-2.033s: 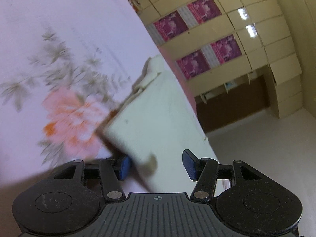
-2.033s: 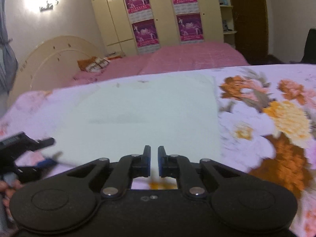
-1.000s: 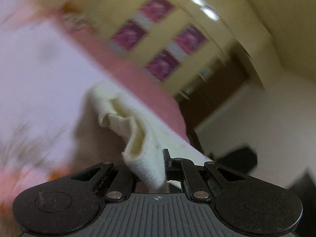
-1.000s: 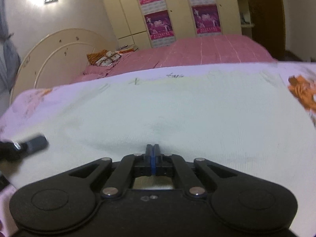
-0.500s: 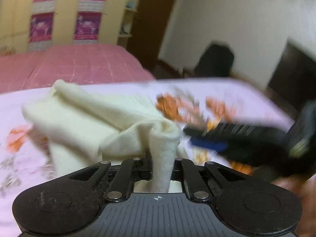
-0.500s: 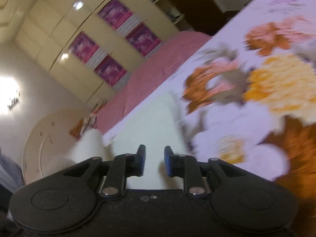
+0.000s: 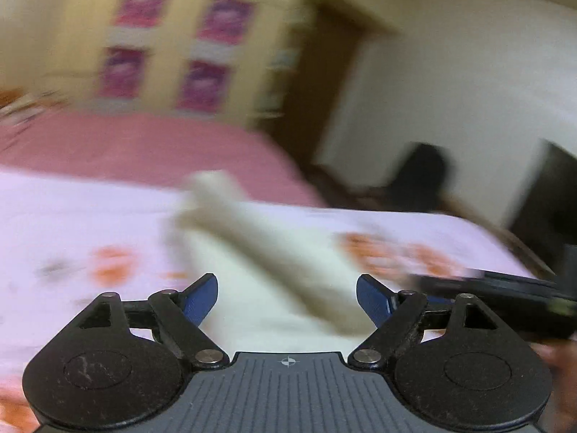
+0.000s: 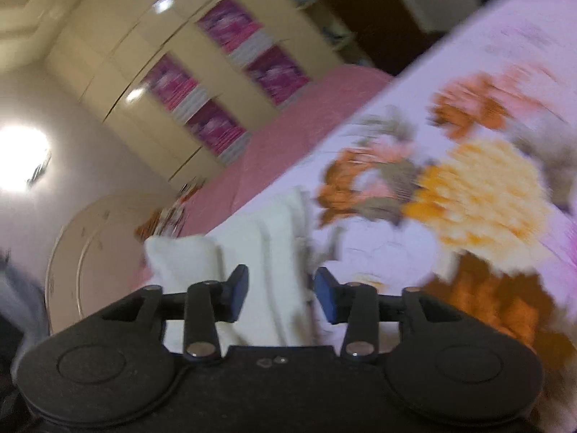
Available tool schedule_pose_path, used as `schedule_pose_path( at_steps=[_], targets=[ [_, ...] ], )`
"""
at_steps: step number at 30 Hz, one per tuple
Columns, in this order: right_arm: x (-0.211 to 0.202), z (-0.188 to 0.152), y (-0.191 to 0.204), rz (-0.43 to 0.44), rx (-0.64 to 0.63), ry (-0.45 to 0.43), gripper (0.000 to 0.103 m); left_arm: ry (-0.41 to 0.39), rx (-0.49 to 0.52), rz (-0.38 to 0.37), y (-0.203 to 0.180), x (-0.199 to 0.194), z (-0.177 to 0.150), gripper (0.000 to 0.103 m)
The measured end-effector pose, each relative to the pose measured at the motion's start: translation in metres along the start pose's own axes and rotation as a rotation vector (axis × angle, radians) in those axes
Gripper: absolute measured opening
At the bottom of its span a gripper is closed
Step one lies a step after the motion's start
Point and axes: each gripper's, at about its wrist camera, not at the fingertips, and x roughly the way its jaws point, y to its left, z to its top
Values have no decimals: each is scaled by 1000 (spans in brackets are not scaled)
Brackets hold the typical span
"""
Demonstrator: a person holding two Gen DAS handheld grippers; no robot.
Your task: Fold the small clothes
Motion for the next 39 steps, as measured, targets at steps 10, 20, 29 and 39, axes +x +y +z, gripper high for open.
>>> schedule_pose_path(
  at_steps=[10,20,29,39],
  targets=[
    [74,-36,131,26,-706,103,55,40,-214,107,56,22,0,83],
    [90,3,93,-75,-385,73,15,69,-195,85,55,54,-11,83],
    [68,37,13,52,21,86,37,88,-179,51,43,66,-9,83],
    [94,23,15,104,4,240,36,127,-182,26,46,77,-8,83]
  ],
)
